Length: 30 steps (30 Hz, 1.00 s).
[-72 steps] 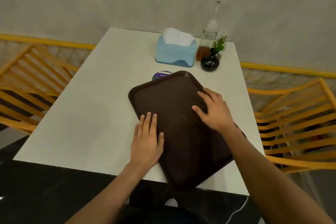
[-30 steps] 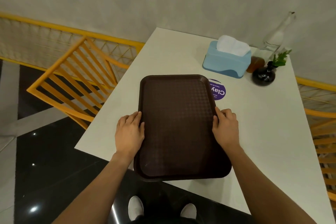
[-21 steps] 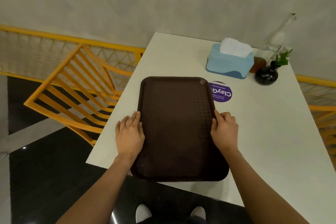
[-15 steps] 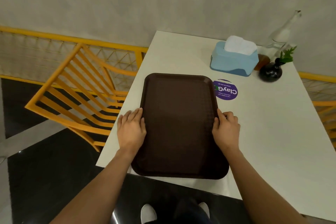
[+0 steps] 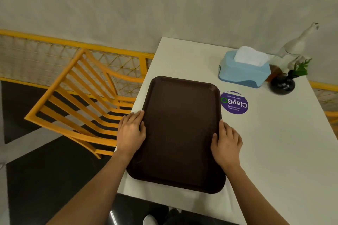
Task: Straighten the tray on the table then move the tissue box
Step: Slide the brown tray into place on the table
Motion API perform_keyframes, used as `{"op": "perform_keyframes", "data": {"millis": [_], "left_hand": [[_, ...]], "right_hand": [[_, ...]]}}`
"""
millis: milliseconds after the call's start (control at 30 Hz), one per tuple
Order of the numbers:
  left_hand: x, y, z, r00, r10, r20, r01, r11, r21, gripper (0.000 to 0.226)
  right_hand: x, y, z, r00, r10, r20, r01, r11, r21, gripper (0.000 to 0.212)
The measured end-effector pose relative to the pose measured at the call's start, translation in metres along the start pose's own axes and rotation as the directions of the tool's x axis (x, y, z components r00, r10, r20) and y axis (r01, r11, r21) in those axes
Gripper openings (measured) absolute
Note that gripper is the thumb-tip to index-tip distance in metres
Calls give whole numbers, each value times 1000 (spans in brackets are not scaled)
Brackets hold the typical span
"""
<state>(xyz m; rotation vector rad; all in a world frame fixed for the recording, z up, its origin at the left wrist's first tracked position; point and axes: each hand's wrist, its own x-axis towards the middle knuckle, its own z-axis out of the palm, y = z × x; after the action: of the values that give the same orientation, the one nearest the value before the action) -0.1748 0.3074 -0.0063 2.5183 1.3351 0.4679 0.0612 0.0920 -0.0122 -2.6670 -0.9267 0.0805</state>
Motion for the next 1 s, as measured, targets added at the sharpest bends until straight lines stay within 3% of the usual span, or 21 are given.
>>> {"op": "perform_keyframes", "data": {"millis": [267, 533, 767, 1000], "left_hand": [[37, -9, 4, 1000, -7, 3, 7, 1000, -24, 45], [60, -24, 0, 997, -18, 80, 34, 980, -197, 48], [47, -37, -2, 980, -12, 196, 88, 921, -379, 62], [25, -46, 3, 983, 18, 184, 55, 923, -382, 62]], "right_hand": [[32, -20, 6, 999, 31, 24, -31, 999, 6, 57], [38, -38, 8, 998, 58, -6, -58, 996, 64, 54], [33, -34, 3, 997, 16, 69, -26, 989, 146, 63], [2, -25, 2, 995, 8, 98, -21, 992, 127, 65]]}}
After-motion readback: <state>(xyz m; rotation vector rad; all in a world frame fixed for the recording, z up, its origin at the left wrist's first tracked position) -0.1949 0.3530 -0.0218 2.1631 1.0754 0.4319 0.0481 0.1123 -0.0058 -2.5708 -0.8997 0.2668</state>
